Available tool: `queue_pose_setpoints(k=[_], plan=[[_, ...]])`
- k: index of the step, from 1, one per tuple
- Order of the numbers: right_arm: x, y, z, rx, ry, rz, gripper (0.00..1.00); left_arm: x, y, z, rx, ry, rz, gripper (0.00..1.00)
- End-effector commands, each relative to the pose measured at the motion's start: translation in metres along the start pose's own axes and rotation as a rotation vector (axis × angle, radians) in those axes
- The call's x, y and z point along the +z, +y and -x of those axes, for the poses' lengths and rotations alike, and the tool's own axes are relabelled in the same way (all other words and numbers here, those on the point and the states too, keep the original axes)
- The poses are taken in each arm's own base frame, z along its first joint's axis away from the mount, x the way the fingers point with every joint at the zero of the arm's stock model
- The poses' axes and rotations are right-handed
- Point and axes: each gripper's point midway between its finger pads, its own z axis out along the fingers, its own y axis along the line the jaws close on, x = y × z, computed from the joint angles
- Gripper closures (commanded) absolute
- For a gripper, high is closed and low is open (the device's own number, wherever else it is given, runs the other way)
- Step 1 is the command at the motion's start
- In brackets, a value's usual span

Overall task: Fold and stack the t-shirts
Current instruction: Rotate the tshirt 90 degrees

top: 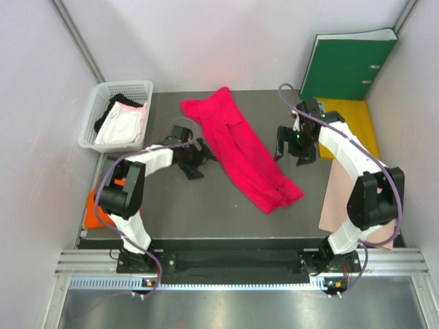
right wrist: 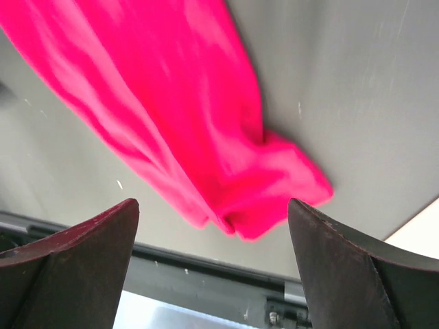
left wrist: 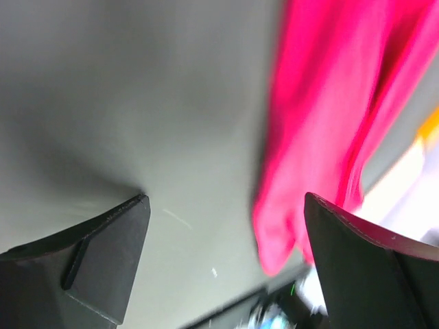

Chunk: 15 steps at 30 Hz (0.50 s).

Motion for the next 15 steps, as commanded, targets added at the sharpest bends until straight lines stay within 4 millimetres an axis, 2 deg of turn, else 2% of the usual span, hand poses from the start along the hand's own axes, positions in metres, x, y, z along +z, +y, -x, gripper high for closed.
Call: queue_pose_setpoints(k=[1,2,3,4,5,7,9,12,13,15], plan=[[-0.002,0.006,0.046,-0.04,-0.069,0.002,0.11,0.021,-0.026,-0.091,0.095,0.186,-0.093,0.01],[0.005,0.003,0.051,-0.032,-0.056,-0.004,0.12,0.028,-0.026,-0.104,0.105,0.226,-0.088,0.01],[0.0,0.006,0.062,-0.04,-0.08,0.003,0.12,0.034,-0.026,-0.116,0.105,0.264,-0.081,0.01],[0.001,0.005,0.068,-0.038,-0.085,0.004,0.12,0.048,-0.024,-0.136,0.126,0.32,-0.063,0.01],[0.003,0.002,0.072,-0.03,-0.085,0.002,0.11,0.053,-0.025,-0.151,0.134,0.376,-0.06,0.01],[0.0,-0.001,0.081,-0.022,-0.105,0.007,0.11,0.07,-0.027,-0.176,0.171,0.448,-0.04,0.01],[-0.004,-0.007,0.086,-0.003,-0.119,0.011,0.11,0.075,-0.025,-0.192,0.189,0.504,-0.013,0.05],[-0.009,-0.021,0.089,0.027,-0.143,0.002,0.12,0.079,-0.025,-0.205,0.213,0.551,0.001,0.2],[-0.011,-0.024,0.089,0.036,-0.148,0.002,0.11,0.08,-0.023,-0.209,0.221,0.562,0.011,0.34],[-0.012,-0.036,0.09,0.066,-0.158,0.006,0.11,0.077,-0.015,-0.212,0.232,0.587,0.041,0.54]])
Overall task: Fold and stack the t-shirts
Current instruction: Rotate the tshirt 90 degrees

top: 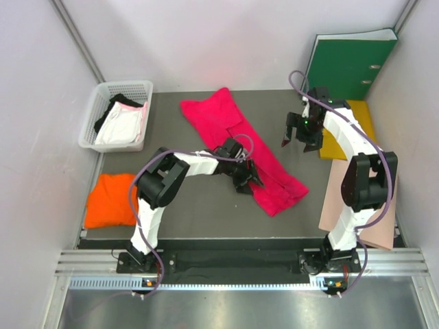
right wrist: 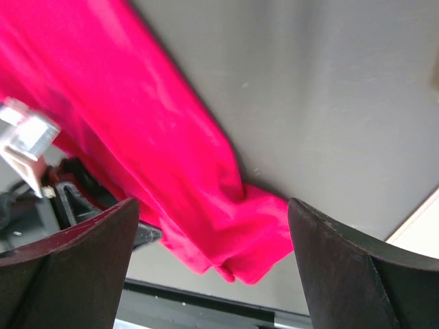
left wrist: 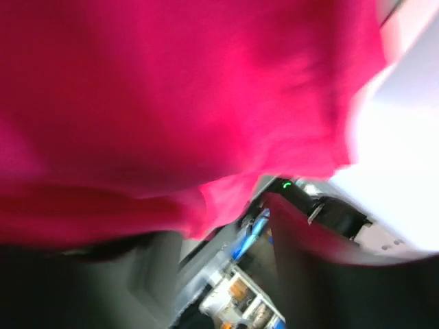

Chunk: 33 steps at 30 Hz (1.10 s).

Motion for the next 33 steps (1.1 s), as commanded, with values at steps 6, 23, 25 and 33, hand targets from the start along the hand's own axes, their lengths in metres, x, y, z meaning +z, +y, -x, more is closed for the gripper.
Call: queue_pose_setpoints(k=[6,23,25,33], plan=[[-0.022,-0.022,0.021,0.052,-0.1,0.038,0.12,0.007,0.098,-0.041,-0.091,0.126,0.299,1.0],[0.01,-0.001,0.026,-0.034,-0.065,0.08,0.11,-0.103,0.186,-0.119,-0.053,0.253,0.601,1.0],[0.02,0.013,0.021,-0.085,-0.055,0.076,0.11,-0.121,0.188,-0.124,-0.054,0.246,0.629,1.0],[0.069,0.083,0.045,-0.198,-0.192,0.165,0.0,-0.176,0.189,-0.126,-0.039,0.153,0.696,0.85]])
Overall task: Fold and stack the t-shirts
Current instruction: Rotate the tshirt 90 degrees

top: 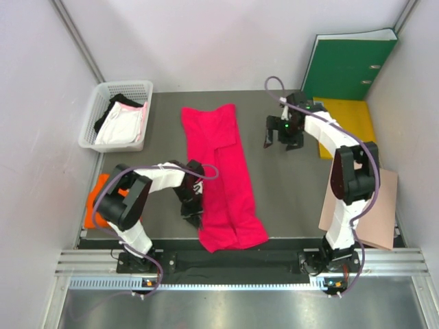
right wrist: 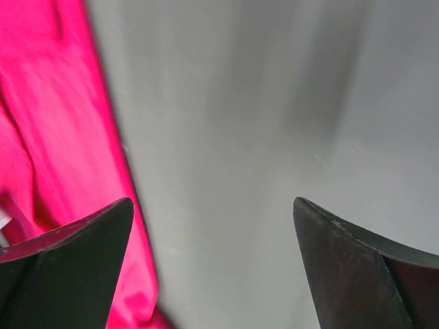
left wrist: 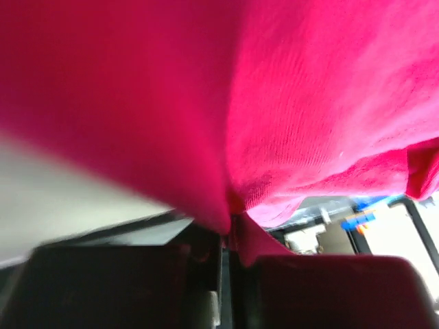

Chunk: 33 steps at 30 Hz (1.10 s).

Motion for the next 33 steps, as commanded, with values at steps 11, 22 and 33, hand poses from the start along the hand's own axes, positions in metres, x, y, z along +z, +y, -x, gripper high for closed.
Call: queue_pose_setpoints(k=[11,22,33], plan=[[0.095,0.106,0.121,-0.011,-0.311,0.318,0.06,-0.097,-0.01,0.022,0.03,-0.368,0.054,0.05],[0.146,0.159,0.12,-0.03,-0.281,0.346,0.24,-0.093,-0.014,0.023,-0.019,-0.388,0.006,0.03],[0.157,0.144,0.113,-0.001,-0.316,0.187,1.0,-0.111,-0.03,0.031,-0.018,-0.464,-0.056,0.01]])
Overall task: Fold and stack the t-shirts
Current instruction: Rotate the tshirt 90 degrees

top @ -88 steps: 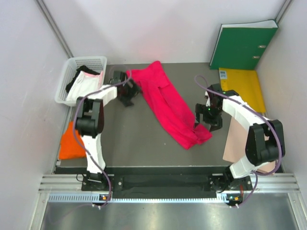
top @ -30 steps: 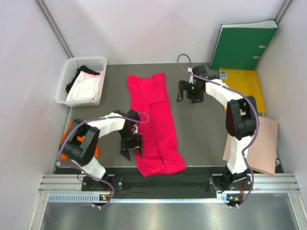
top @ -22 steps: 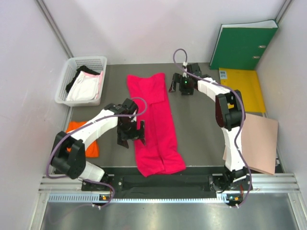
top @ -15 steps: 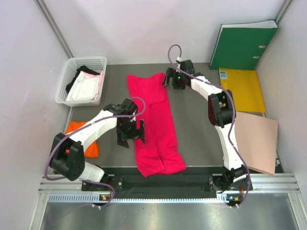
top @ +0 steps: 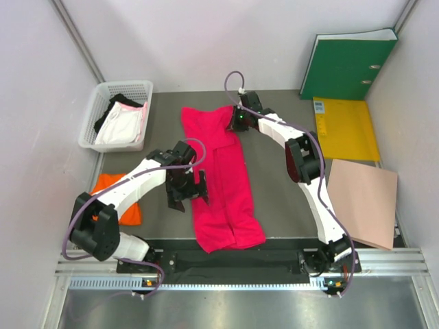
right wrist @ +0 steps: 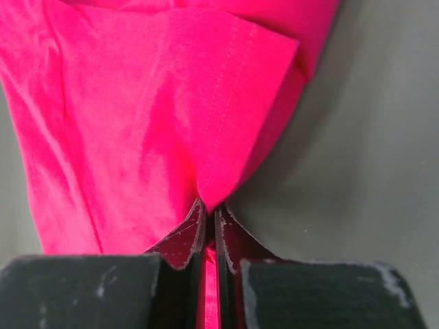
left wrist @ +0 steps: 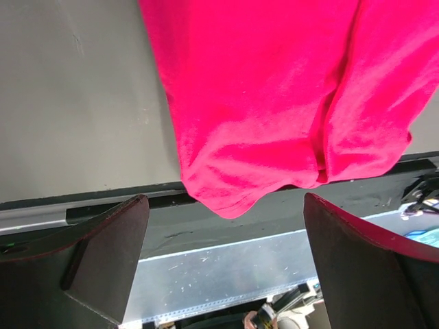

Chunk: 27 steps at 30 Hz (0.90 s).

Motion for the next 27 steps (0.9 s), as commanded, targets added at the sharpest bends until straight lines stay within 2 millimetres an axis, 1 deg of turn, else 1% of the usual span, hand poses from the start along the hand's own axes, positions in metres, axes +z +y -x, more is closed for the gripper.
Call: queue_pose_setpoints(k=[1,2,3,6,8,9,11,12,17,18,20,21,23,24,25,26,27], plan=[[-0.01,-0.007,0.017,-0.026,-0.077,-0.094,1.0,-0.017,-0.016,0.013,-0.001,-0.098,-0.077,0.01],[-0.013,-0.01,0.025,-0.035,-0.102,-0.118,1.0,-0.018,-0.018,0.012,0.0,-0.105,-0.089,0.01],[-0.018,-0.009,0.033,-0.042,-0.125,-0.122,1.0,-0.019,-0.019,0.013,-0.002,-0.112,-0.101,0.01],[-0.03,-0.018,0.062,-0.032,-0.191,-0.142,1.0,-0.018,-0.02,0.01,-0.016,-0.115,-0.122,0.01],[-0.033,-0.025,0.072,-0.026,-0.213,-0.156,1.0,-0.017,-0.019,0.008,-0.024,-0.111,-0.126,0.01],[-0.036,-0.029,0.083,-0.03,-0.238,-0.163,1.0,-0.016,-0.02,0.008,-0.026,-0.109,-0.131,0.01],[-0.041,-0.035,0.091,-0.03,-0.251,-0.181,1.0,-0.016,-0.019,0.008,-0.029,-0.111,-0.131,0.01],[-0.044,-0.046,0.098,-0.023,-0.272,-0.212,1.0,-0.016,-0.02,0.009,-0.028,-0.112,-0.133,0.01],[-0.056,-0.074,0.12,0.012,-0.326,-0.265,1.0,-0.015,-0.025,0.013,-0.018,-0.111,-0.138,0.01],[-0.058,-0.081,0.128,0.027,-0.345,-0.259,1.0,-0.014,-0.026,0.014,-0.017,-0.11,-0.141,0.01],[-0.059,-0.084,0.133,0.039,-0.345,-0.232,0.99,-0.013,-0.03,0.017,-0.013,-0.108,-0.149,0.01],[-0.064,-0.088,0.141,0.042,-0.362,-0.231,0.97,-0.013,-0.031,0.017,-0.008,-0.107,-0.154,0.01],[-0.071,-0.084,0.145,0.03,-0.355,-0.202,0.77,-0.013,-0.035,0.02,0.008,-0.112,-0.167,0.01],[-0.084,-0.079,0.148,-0.006,-0.352,-0.2,0.67,-0.014,-0.036,0.022,0.014,-0.117,-0.171,0.01],[-0.093,-0.076,0.149,-0.026,-0.349,-0.2,0.44,-0.012,-0.035,0.023,0.02,-0.116,-0.165,0.01],[-0.101,-0.073,0.147,-0.042,-0.341,-0.203,0.36,-0.01,-0.034,0.024,0.021,-0.123,-0.16,0.01],[-0.12,-0.069,0.141,-0.065,-0.327,-0.207,0.28,-0.009,-0.034,0.026,0.027,-0.131,-0.163,0.01]])
